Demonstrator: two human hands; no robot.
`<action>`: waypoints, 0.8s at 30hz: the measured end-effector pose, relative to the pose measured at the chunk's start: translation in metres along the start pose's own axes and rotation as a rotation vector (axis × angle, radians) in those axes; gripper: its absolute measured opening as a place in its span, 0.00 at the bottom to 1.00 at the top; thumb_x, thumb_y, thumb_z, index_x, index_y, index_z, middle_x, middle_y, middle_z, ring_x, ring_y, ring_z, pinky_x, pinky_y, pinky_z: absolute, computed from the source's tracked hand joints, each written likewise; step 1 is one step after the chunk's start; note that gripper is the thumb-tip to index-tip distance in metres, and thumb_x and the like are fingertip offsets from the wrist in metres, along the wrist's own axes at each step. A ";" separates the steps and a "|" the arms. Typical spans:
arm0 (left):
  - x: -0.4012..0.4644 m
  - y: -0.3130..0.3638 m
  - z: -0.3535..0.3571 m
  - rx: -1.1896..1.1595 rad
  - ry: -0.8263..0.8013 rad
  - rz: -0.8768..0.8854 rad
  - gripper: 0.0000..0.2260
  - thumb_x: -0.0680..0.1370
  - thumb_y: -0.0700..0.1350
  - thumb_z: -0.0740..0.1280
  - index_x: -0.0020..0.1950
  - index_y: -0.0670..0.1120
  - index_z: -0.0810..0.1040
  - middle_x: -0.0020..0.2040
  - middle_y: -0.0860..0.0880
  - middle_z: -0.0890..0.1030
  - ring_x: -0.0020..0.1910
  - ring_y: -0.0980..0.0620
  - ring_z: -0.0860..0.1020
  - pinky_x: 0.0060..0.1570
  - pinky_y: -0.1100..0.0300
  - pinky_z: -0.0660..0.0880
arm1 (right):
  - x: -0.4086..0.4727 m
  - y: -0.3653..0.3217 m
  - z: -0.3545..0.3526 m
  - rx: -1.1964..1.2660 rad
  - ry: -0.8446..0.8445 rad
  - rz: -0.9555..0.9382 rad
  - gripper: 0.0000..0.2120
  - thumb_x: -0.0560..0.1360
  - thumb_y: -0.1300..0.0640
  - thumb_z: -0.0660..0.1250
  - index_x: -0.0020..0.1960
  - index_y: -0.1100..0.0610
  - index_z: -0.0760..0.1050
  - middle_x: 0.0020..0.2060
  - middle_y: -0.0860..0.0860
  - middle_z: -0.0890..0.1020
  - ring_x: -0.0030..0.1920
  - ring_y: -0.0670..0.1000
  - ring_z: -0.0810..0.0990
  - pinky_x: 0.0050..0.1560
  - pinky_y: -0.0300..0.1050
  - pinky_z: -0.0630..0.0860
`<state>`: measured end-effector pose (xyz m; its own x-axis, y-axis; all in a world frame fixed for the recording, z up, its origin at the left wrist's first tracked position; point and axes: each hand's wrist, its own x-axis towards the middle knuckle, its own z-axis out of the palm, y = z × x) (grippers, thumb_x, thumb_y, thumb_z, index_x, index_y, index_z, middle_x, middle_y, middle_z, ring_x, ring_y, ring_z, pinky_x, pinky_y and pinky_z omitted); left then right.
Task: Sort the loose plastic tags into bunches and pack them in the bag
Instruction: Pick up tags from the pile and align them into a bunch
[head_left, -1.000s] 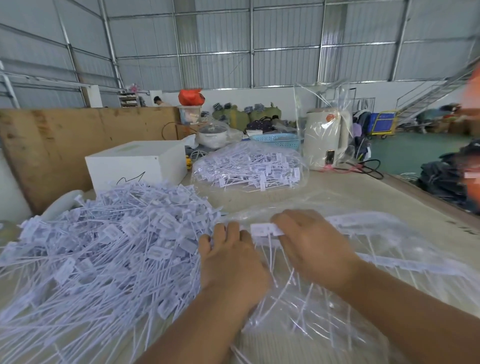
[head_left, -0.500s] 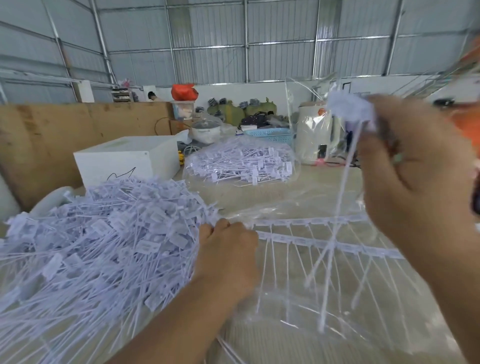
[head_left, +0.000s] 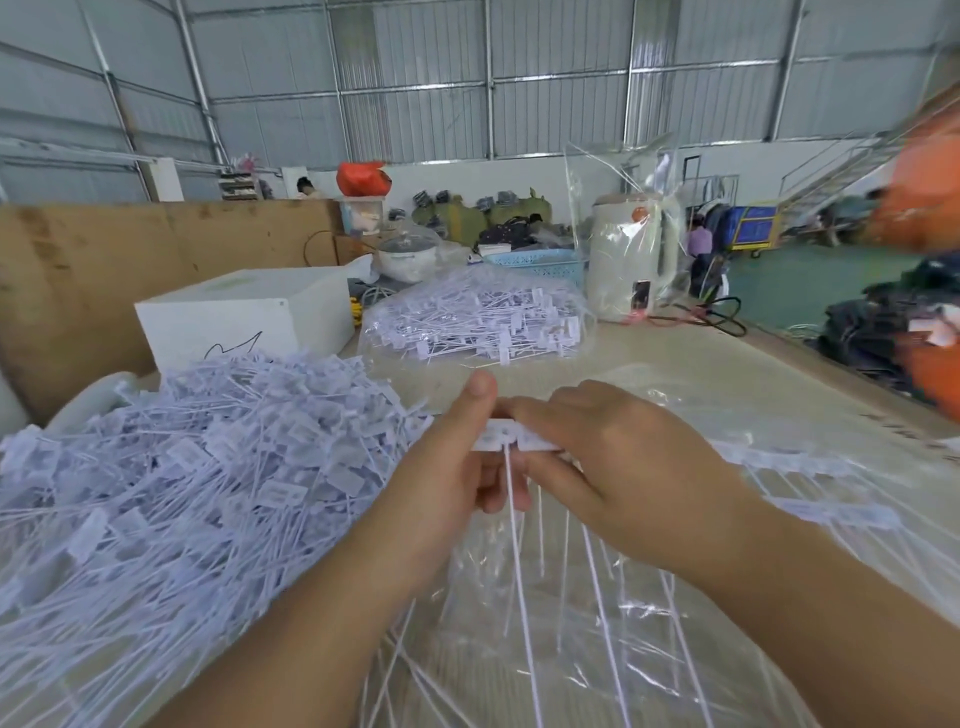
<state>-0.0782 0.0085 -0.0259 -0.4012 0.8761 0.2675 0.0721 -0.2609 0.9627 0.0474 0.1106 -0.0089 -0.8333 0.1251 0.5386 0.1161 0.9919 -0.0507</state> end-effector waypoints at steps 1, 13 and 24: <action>-0.001 0.000 -0.001 0.068 0.019 0.005 0.21 0.74 0.59 0.60 0.43 0.42 0.79 0.33 0.44 0.77 0.28 0.52 0.73 0.32 0.58 0.65 | -0.001 0.001 0.000 0.006 -0.007 0.001 0.18 0.80 0.48 0.60 0.69 0.45 0.70 0.41 0.47 0.75 0.45 0.49 0.73 0.44 0.50 0.73; -0.006 -0.001 -0.010 0.732 0.170 0.067 0.19 0.80 0.53 0.62 0.31 0.50 0.78 0.23 0.53 0.73 0.21 0.58 0.68 0.25 0.66 0.64 | -0.010 0.019 0.002 0.273 -0.091 0.151 0.10 0.76 0.49 0.68 0.38 0.50 0.73 0.30 0.44 0.72 0.32 0.43 0.71 0.36 0.46 0.68; -0.010 0.007 -0.004 0.181 0.267 -0.002 0.14 0.80 0.43 0.63 0.36 0.50 0.83 0.26 0.50 0.74 0.22 0.56 0.66 0.22 0.67 0.61 | -0.014 0.009 -0.008 0.577 0.151 0.172 0.04 0.75 0.53 0.71 0.42 0.49 0.79 0.32 0.45 0.80 0.30 0.44 0.75 0.31 0.35 0.70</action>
<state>-0.0772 -0.0034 -0.0216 -0.6253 0.7327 0.2685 0.2232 -0.1618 0.9613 0.0645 0.1173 -0.0103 -0.7382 0.3215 0.5931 -0.1044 0.8141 -0.5713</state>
